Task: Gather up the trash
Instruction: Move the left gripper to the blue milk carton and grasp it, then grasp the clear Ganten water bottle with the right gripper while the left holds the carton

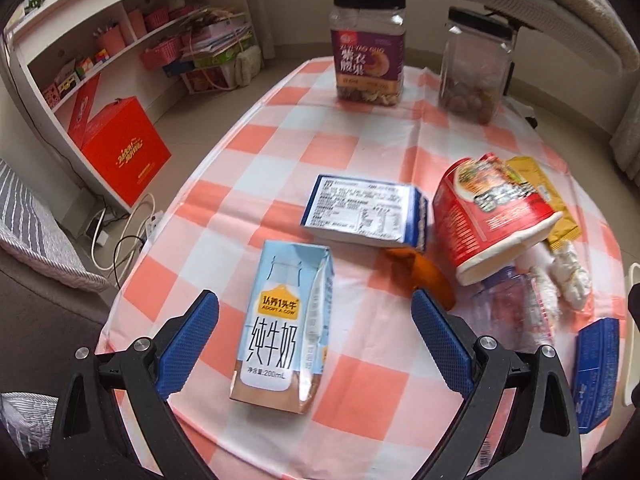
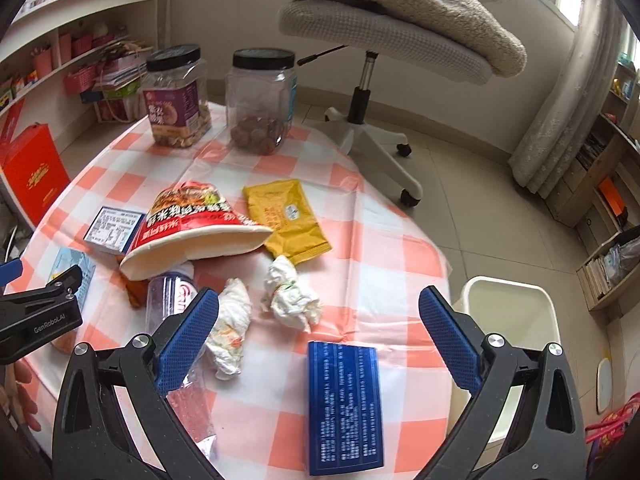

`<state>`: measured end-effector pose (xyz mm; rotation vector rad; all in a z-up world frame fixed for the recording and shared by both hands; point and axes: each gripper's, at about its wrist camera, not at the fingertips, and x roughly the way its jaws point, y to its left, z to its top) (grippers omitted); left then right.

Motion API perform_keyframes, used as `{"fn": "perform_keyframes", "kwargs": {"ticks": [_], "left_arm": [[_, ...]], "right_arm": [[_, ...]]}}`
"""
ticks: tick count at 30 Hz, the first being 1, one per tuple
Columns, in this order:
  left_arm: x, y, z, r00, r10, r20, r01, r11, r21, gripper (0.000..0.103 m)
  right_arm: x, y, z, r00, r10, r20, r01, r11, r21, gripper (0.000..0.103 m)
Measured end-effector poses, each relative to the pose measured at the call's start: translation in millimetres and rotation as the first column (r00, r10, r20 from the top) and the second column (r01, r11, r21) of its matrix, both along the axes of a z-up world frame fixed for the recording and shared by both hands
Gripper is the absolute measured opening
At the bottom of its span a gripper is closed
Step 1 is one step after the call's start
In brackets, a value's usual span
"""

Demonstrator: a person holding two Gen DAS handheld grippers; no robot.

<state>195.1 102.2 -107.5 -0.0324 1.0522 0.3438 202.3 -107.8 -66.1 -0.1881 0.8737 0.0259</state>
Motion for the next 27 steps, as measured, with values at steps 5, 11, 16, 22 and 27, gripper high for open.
{"fn": "perform_keyframes", "kwargs": {"ticks": [5, 11, 16, 22, 27], "left_arm": [[12.7, 24.2, -34.4, 0.992, 0.009, -0.127, -0.012, 1.000, -0.021, 0.094], [17.7, 46.8, -57.1, 0.983, -0.007, -0.185, -0.017, 0.992, -0.125, 0.085], [14.8, 39.1, -52.9, 0.986, -0.077, -0.150, 0.050, 0.983, -0.176, 0.057], [8.2, 21.4, -47.6, 0.984, -0.136, -0.113, 0.112, 0.974, -0.197, 0.057], [0.7, 30.1, -31.1, 0.992, -0.108, -0.066, 0.089, 0.966, -0.244, 0.057]], "right_arm": [[9.4, 18.6, -22.6, 0.992, 0.068, -0.109, -0.062, 0.997, 0.052, 0.096], [22.6, 40.0, -44.0, 0.959, 0.168, -0.229, -0.141, 0.982, 0.127, 0.096], [23.1, 55.7, -63.4, 0.912, 0.239, -0.333, -0.183, 0.964, 0.192, 0.096], [19.0, 76.0, -71.9, 0.896, 0.289, -0.338, -0.248, 0.955, 0.161, 0.095], [26.8, 77.5, -76.0, 0.894, 0.297, -0.336, -0.247, 0.951, 0.186, 0.084]]}}
